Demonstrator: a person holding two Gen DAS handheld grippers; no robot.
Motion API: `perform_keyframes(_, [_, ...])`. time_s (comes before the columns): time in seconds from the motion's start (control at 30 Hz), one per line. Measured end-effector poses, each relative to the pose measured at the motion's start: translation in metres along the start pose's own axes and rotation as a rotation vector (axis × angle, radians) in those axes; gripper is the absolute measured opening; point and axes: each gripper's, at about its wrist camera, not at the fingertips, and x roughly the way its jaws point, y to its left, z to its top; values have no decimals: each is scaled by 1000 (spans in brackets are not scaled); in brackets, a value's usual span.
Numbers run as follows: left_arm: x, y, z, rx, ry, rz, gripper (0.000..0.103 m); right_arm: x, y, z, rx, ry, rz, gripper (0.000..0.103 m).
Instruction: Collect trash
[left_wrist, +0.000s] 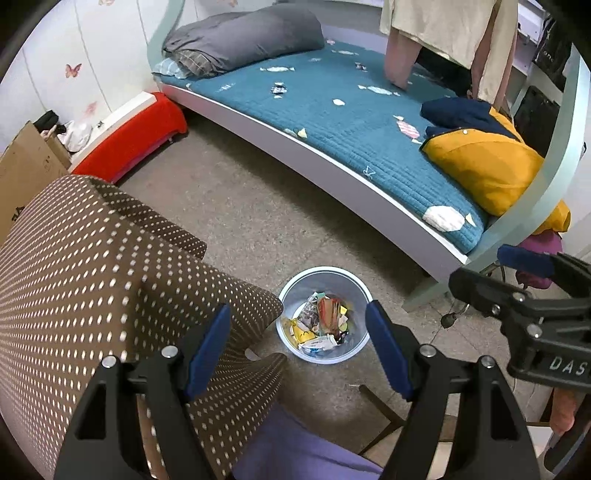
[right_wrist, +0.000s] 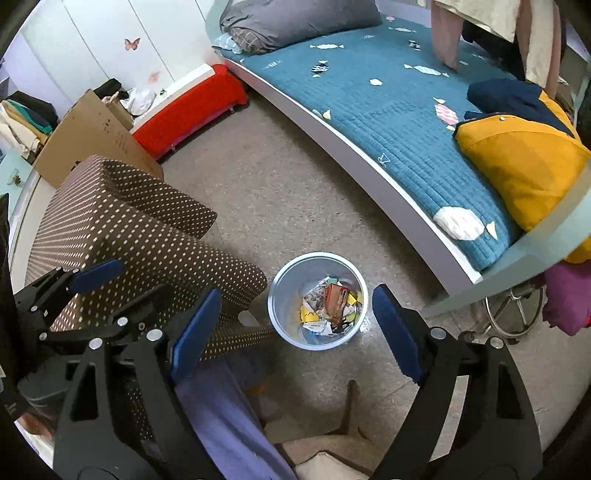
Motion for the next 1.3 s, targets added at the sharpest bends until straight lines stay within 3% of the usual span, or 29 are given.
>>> perform_keyframes(0.37, [-65, -5, -47, -77, -153, 58, 75, -59, 16, -46, -88, -132, 10, 83])
perform_keyframes(0.7, [-123, -14, -104, -181, -304, 110, 76, -100, 36, -88, -204, -259, 92, 83])
perform_keyframes(0.93, [-167, -15, -139, -288, -425, 193, 78, -126, 49, -110, -279, -350, 154, 83])
perform_keyframes(1.13, [-206, -29, -160, -334, -507, 302, 78, -153, 58, -127, -326, -455, 186, 83])
perform_keyframes(1.3, [-231, -36, -171, -365, -554, 347, 78, -176, 62, -138, -369, -527, 210, 83])
